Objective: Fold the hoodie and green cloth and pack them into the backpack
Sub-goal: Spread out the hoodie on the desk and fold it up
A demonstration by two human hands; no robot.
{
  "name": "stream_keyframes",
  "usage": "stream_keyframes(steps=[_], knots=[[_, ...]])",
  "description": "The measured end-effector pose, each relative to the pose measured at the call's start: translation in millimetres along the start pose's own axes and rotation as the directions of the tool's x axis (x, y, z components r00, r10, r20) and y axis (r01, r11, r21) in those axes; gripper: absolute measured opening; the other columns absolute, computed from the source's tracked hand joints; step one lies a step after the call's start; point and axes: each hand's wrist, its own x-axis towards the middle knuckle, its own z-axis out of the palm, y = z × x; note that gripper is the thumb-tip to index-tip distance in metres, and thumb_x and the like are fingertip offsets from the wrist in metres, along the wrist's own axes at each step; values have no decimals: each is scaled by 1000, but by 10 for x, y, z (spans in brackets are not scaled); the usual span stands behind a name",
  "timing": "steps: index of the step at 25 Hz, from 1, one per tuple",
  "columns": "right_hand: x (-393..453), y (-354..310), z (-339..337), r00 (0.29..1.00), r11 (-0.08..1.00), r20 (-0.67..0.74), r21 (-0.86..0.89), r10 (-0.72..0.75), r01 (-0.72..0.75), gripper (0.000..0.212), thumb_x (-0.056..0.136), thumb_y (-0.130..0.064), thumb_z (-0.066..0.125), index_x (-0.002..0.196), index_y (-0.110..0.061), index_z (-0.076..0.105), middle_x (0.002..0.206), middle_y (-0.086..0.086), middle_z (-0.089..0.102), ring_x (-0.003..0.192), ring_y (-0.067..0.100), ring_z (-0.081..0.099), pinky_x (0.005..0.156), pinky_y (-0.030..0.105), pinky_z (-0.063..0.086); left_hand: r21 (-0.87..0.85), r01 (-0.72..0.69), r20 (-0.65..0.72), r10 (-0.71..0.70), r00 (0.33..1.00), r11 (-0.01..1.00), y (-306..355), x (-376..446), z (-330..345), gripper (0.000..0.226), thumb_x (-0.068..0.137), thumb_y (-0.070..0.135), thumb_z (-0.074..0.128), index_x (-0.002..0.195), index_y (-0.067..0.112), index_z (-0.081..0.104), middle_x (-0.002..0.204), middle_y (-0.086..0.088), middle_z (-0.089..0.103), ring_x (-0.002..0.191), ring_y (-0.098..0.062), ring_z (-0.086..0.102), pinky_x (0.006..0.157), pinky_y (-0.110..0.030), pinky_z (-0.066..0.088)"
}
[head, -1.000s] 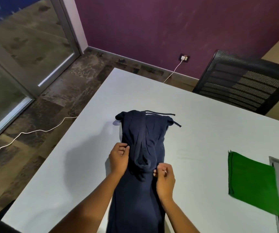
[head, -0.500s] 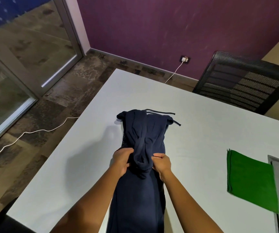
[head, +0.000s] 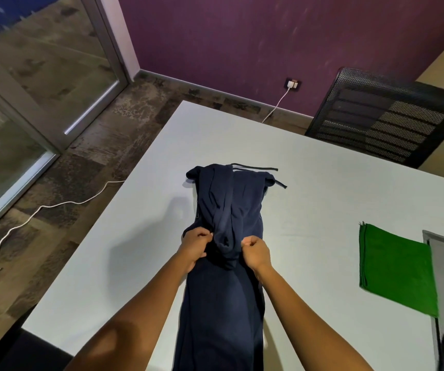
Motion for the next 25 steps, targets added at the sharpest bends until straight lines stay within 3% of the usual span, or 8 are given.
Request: stream_keyframes(steps=[4, 7, 9, 12, 17, 19, 22, 25], knots=[[-152, 164, -140, 989, 936, -149, 349, 15, 38, 22, 96, -21, 51, 76, -11, 52, 79, 4, 58, 74, 17, 52, 72, 35, 47, -291, -133, -91, 111, 990, 947, -83, -138, 32, 15, 102, 17, 48, 88, 15, 53, 93, -10, 55, 89, -24, 52, 77, -41, 48], [-234, 330, -137, 998, 896, -52, 445, 26, -1, 27, 91, -26, 56, 68, -16, 46, 71, 8, 50, 68, 20, 44, 66, 38, 41, -494, -15, -53, -13, 998, 869, -234, -202, 90, 11, 103, 19, 48, 105, 11, 54, 106, -7, 63, 97, -26, 61, 79, -43, 55], [-236, 370, -119, 998, 898, 55, 436, 43, -63, 32, 77, -33, 66, 60, -23, 40, 66, 8, 40, 66, 21, 37, 66, 38, 35, -413, 97, -2, -107, 994, 906, -336, -204, 101, 22, 97, 25, 61, 116, 13, 58, 111, -7, 64, 95, -24, 63, 73, -38, 55], [-205, 372, -140, 988, 888, 132, 441, 79, -130, 23, 76, -25, 70, 76, -18, 47, 74, 10, 44, 70, 22, 41, 66, 35, 43, -370, 127, 52, -116, 992, 920, -320, -229, 91, 25, 90, 30, 69, 112, 18, 67, 105, -3, 66, 91, -20, 61, 74, -34, 52], [-242, 315, -184, 909, 873, 409, 413, 78, -261, 21, 102, -29, 53, 108, -16, 68, 105, 4, 74, 98, 17, 68, 85, 29, 56, -74, -46, 80, 52, 995, 996, -351, -277, 70, 32, 77, -1, 77, 103, 15, 67, 103, -11, 72, 98, -25, 69, 86, -37, 59], [-274, 278, -203, 884, 864, 464, 421, 58, -277, 24, 103, -27, 50, 115, -21, 69, 106, 0, 75, 97, 13, 69, 90, 30, 53, -155, -97, 76, 110, 991, 983, -319, -311, 64, 23, 77, 3, 80, 94, 11, 67, 89, -8, 74, 90, -25, 70, 84, -35, 57], [-264, 317, -234, 931, 911, 348, 337, 115, -238, 21, 97, -10, 47, 97, -14, 68, 81, 3, 70, 64, 7, 64, 62, 21, 50, -336, -38, 41, 54, 998, 941, -338, -324, -20, 21, 77, 16, 84, 79, 13, 64, 80, -7, 68, 83, -17, 67, 82, -34, 54], [-264, 433, -224, 982, 989, 117, -2, 148, -149, 15, 92, -4, 49, 78, -8, 50, 69, 7, 62, 51, 13, 58, 46, 21, 45, -68, 76, -35, -78, 996, 995, -552, -301, -67, 28, 69, 13, 90, 71, 10, 63, 82, -9, 70, 78, -18, 70, 72, -30, 60]])
